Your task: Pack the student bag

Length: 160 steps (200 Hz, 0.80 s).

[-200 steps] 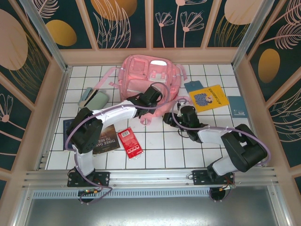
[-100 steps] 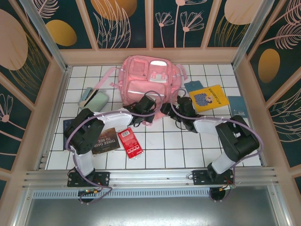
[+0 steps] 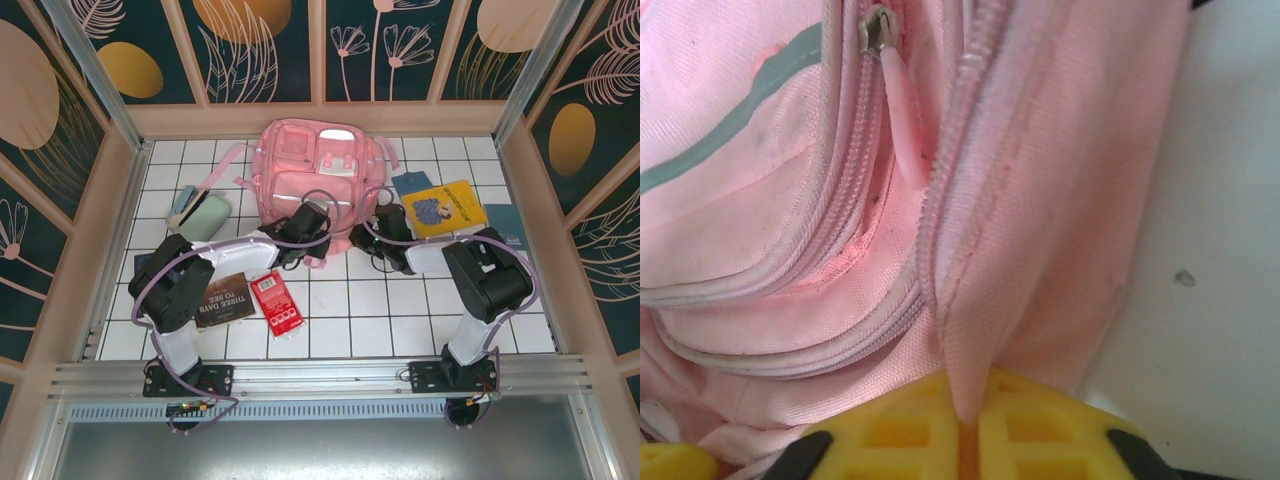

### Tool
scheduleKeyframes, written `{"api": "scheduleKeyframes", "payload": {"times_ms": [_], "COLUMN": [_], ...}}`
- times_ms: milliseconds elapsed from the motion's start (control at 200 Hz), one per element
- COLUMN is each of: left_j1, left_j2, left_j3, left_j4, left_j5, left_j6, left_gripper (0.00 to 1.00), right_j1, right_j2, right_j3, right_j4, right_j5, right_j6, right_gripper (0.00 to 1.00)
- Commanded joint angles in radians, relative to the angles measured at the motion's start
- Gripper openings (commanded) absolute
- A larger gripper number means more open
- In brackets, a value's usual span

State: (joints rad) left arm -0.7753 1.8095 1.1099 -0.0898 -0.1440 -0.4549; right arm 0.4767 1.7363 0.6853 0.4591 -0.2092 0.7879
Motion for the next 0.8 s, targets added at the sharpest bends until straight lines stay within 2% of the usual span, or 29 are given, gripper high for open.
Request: {"api": "scheduleKeyframes", "payload": {"times_ms": [0,315,551,666,726,756,796], "left_j1": [0.017,0.021,0.021,0.021,0.02,0.02,0.019], "left_j2": [0.003,0.173,0.297,0.337,0.361,0.368,0.372], "left_j3": [0.076,0.18,0.253,0.292,0.317,0.323,0.317], "left_j4": [-0.09,-0.141,-0.227,-0.233,-0.245,-0.245,-0.238], "left_j5": [-0.04,0.079,-0.041,-0.065,-0.071,-0.078,-0.083], "left_j6": [-0.096,-0.09,-0.092,-0.108,-0.109,-0.113,-0.121], "left_gripper": [0.33,0.53,0.56,0.56,0.46,0.33,0.1], "right_j1": [-0.004,0.007,0.041,0.053,0.053,0.053,0.053], "right_j2": [-0.024,-0.023,-0.016,-0.015,-0.018,-0.02,-0.023], "right_j3": [-0.074,-0.09,-0.073,-0.074,-0.082,-0.085,-0.091], "right_j4": [0.002,0.028,0.039,0.045,0.046,0.045,0.045], "right_j5": [0.016,0.013,0.001,-0.002,0.002,0.003,0.005], "right_j6": [-0.01,-0.025,-0.043,-0.044,-0.041,-0.041,-0.04], "right_gripper": [0.06,0.07,0.05,0.04,0.04,0.04,0.04]}}
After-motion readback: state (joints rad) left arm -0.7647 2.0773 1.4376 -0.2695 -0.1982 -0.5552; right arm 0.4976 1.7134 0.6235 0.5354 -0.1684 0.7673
